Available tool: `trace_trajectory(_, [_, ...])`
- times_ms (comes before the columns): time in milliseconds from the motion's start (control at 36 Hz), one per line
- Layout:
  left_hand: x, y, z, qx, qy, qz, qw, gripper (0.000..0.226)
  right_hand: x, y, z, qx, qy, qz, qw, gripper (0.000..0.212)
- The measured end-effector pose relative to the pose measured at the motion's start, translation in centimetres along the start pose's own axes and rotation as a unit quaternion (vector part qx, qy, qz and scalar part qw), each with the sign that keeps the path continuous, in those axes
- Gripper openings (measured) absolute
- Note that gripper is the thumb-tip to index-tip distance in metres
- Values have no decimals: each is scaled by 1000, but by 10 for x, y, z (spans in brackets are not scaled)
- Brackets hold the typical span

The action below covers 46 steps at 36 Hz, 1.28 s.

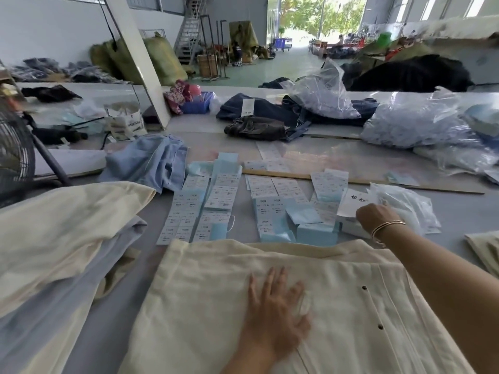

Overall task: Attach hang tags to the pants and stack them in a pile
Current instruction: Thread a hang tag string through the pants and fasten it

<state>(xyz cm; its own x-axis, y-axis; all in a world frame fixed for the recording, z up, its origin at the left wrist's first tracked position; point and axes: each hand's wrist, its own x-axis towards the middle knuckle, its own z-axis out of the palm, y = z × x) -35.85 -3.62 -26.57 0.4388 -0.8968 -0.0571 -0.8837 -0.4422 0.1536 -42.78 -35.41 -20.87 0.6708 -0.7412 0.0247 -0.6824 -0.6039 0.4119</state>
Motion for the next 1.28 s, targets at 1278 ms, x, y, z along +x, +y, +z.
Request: trace_trajectory(1278, [16,-88,-44,-698,83,-245,667,26,-157,-178,-65,284,322,-388,815,25])
